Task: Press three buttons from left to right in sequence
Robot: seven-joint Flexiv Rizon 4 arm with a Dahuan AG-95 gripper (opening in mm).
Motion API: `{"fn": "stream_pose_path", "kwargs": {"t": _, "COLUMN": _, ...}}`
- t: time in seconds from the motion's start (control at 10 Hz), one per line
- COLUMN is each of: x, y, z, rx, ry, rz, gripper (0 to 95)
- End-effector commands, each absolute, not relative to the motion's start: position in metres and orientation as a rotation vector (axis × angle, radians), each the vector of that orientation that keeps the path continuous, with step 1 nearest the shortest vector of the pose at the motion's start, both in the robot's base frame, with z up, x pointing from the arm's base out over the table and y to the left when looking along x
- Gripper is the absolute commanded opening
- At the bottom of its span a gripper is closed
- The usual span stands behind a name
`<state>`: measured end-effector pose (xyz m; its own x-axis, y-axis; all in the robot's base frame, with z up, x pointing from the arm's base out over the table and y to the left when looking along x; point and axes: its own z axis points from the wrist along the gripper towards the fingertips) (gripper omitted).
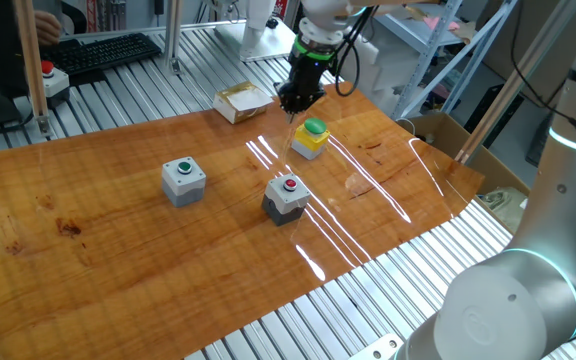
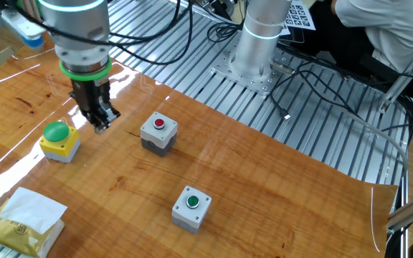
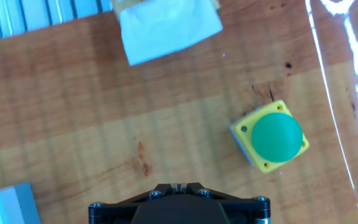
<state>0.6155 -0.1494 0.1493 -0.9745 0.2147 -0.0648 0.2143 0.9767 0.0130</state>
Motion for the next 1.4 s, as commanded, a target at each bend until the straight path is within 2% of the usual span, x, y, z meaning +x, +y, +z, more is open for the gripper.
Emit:
{"fn": "stream_pose_path", "kwargs": {"t": 0.1, "x": 0.611, "y": -0.15, "z": 0.151, "rx": 0.321, "ry": 3.025, "rz": -0.057, "gripper": 0.0}}
{"fn": "stream_pose_path", "kwargs": {"t": 0.8, "x": 0.66, "y": -0.212, "z": 0.138, "rx": 0.212, "ry": 3.048, "rz": -0.051, "gripper": 0.0}}
{"fn": "stream_pose_path", "kwargs": {"t": 1.4, "x": 0.696, "y": -0.236, "z": 0.145, "rx": 0.233, "ry": 3.081, "rz": -0.02, "gripper": 0.0}}
